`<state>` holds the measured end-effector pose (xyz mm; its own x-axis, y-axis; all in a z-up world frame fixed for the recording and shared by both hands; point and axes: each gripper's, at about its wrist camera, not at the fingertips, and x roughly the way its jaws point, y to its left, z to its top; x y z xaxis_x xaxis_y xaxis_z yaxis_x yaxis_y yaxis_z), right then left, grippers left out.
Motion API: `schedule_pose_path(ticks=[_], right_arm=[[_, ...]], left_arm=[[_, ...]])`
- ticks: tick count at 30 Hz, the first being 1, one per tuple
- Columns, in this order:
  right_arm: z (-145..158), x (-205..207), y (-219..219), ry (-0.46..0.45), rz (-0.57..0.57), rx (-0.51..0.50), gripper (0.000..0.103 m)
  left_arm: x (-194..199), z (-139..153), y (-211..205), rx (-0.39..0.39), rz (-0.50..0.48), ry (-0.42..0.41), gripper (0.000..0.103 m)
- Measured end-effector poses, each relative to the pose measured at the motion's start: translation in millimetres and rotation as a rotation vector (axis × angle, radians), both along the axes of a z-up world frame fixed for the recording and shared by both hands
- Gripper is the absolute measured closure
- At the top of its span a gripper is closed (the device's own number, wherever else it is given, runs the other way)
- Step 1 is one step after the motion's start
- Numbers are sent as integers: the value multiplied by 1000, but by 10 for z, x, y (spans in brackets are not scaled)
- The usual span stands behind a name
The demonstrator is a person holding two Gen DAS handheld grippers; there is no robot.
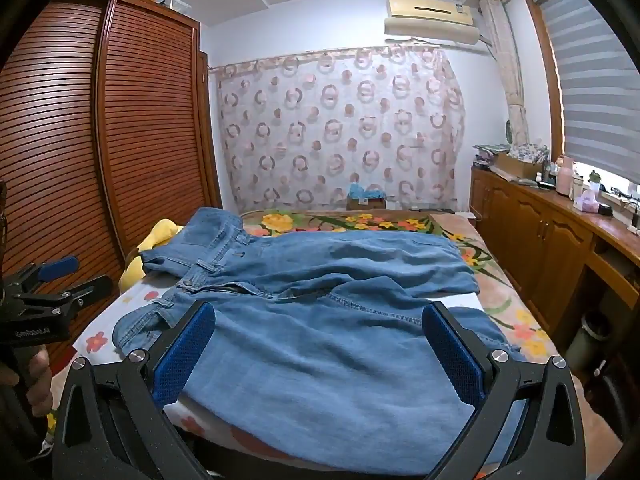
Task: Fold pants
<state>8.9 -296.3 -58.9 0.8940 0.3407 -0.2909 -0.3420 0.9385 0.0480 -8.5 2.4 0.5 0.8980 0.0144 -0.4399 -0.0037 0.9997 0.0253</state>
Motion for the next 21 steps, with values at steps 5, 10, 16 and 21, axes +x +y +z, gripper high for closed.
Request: schedule_pose_path(ticks=[5, 10, 16, 21], right_arm=[[2, 3, -14, 0, 0, -1, 0], [10, -5, -9, -4, 0, -1, 0], [13, -9, -5, -5, 3, -1, 0], [13, -15, 1, -6, 6, -2, 0]], left_arm=[[58, -30, 9, -11, 4, 2, 0], [70, -44, -25, -9, 3, -2, 0], [74, -45, -39, -9, 2, -1, 0], [67, -44, -47, -9, 0, -2, 0]])
